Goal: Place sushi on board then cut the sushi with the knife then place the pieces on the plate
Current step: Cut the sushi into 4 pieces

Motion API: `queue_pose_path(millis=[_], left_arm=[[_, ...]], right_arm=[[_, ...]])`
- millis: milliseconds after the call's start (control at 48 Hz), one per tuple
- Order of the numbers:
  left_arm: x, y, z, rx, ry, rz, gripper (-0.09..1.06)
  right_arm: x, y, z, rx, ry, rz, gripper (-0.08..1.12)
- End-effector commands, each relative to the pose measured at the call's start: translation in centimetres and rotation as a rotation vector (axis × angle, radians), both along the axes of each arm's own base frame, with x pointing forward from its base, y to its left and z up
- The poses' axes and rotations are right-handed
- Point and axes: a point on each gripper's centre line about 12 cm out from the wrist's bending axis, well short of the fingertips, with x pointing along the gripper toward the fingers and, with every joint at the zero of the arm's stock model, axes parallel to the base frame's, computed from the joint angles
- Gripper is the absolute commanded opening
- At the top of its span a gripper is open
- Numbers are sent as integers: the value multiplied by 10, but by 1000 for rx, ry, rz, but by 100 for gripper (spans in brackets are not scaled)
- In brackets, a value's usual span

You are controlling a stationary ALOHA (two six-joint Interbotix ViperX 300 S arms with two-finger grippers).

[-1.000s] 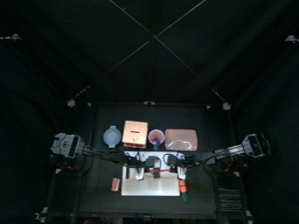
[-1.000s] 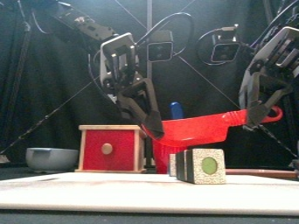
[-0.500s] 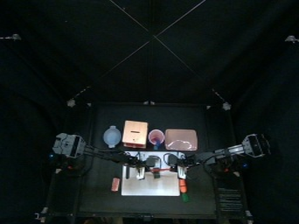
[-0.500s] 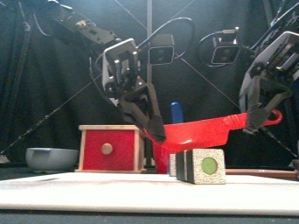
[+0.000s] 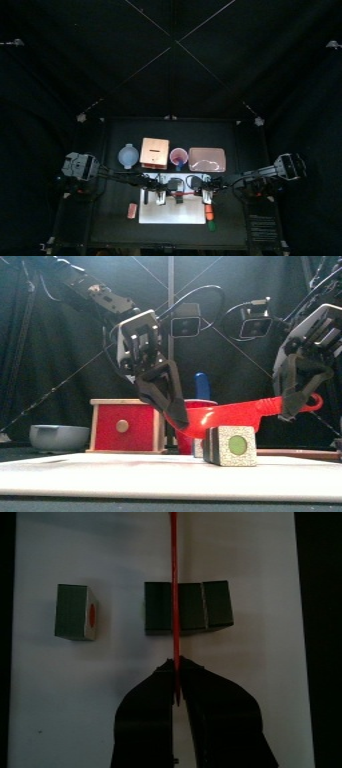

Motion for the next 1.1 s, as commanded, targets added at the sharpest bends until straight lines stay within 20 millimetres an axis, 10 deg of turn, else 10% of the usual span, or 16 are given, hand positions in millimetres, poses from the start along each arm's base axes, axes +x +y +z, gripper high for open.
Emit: queue_pose_path(millis=[21, 1104], left_arm=[[6, 0, 4, -1, -20, 1, 44], [8, 12, 14, 35, -38, -5, 44]], right_arm=[[7, -1, -1, 5, -1, -11, 37], [17, -16, 0, -33, 23, -21, 37]])
